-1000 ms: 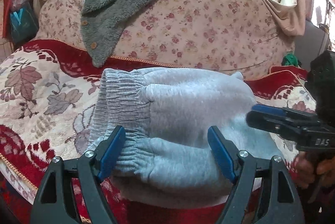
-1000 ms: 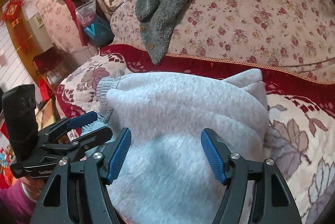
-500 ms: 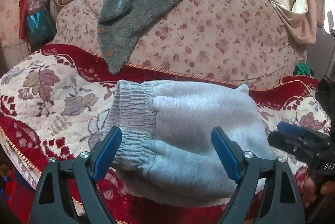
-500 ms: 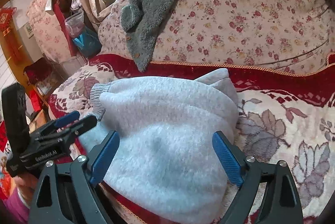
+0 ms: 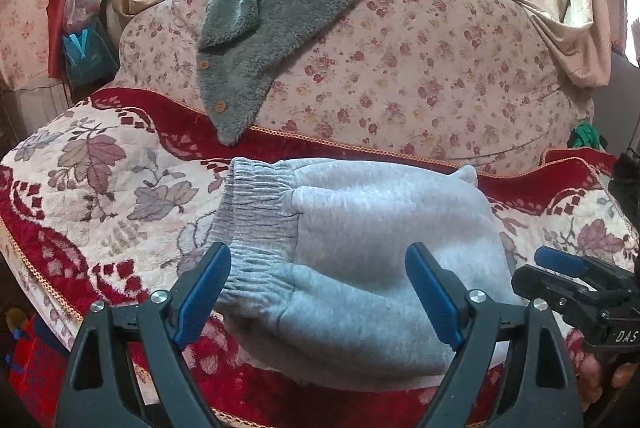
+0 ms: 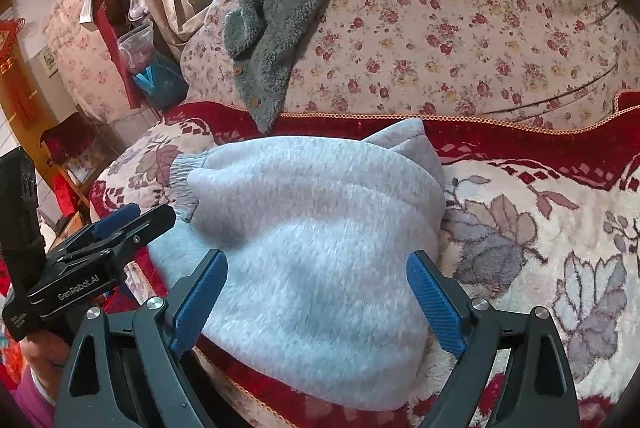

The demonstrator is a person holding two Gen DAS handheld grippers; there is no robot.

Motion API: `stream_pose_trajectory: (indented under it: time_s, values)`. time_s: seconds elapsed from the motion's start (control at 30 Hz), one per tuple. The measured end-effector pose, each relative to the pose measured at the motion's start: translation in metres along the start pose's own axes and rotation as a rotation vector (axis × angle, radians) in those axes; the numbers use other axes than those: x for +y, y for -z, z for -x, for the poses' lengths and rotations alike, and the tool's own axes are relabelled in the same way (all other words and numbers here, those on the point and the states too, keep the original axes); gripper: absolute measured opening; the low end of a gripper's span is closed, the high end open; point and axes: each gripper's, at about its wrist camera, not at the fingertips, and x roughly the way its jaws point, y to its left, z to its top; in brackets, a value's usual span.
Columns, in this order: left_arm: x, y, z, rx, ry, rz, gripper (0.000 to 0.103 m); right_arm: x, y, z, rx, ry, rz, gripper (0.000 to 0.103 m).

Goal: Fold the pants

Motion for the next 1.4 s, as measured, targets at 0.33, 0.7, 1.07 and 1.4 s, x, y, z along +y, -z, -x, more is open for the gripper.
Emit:
stream_pose_trajectory:
  time_s: [0.33, 0.7, 1.07, 1.4]
  values:
    - [0.025, -0.001, -0.001, 0.008, 0.05, 0.053, 0.1, -0.006, 0.0, -0.004, 0.039, -0.02, -0.019, 0.101]
    - [0.077, 0.01, -0.058, 0.156, 0.27, 0.232, 0.103, -0.068, -0.001, -0.044, 0.164, -0.12, -0.223, 0.103]
    - [0.09, 0.041, -0.12, 0.284, 0.411, 0.309, 0.103, -0.1, 0.006, -0.1, 0.255, -0.316, -0.298, 0.103]
    - [0.088, 0.047, -0.14, 0.256, 0.512, 0.377, 0.103, -0.117, 0.012, -0.116, 0.256, -0.414, -0.337, 0.103]
